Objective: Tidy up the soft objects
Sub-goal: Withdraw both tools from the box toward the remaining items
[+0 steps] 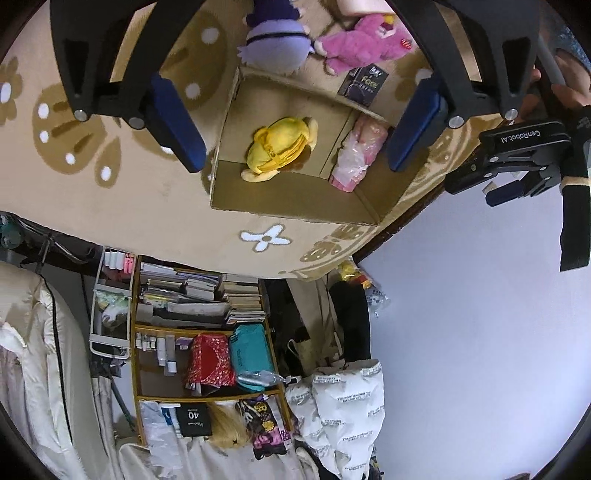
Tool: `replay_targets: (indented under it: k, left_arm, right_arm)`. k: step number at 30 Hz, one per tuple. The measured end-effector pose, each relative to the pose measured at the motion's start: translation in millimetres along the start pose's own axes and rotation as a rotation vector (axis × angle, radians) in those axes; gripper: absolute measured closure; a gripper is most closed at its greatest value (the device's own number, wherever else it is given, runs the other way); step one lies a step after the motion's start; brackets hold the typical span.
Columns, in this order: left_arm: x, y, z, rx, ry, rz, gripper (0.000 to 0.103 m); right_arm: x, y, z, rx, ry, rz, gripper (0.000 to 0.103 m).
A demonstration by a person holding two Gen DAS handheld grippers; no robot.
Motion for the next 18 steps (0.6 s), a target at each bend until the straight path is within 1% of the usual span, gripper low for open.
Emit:
replay_targets:
  k: [2,6,9,18]
  left_arm:
    - [-2,5,-11,0.000,-0.004,-0.010,0.002]
    - [1,14,-35,-0.028,0.013,-0.008,0.002]
    - [4,21,-52,-0.022,-0.004,0.012,0.002]
    - [4,55,-79,-0.051,-0.009,0.023,0.002]
  right_arm:
    - [-1,2,-11,0.003,-0.001,0.004,0.000]
    - [-4,12,-34,-0.004,0.007,0.007,0.000]
    - [-6,22,-49,-0.023,0.006,0.002,0.000]
    - [-14,45,-82,-0.014,0.017,-0.002,0.000]
Point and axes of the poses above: each gripper's, at about its wrist camera, not at the fingertips, and z roughly the way its jaws point, x to its right, y to its underside, the point moved 8 cm from there along z, roughly the way its jaws point, and after that the axes turned 10 degrees about y, right-handed, at the moved point
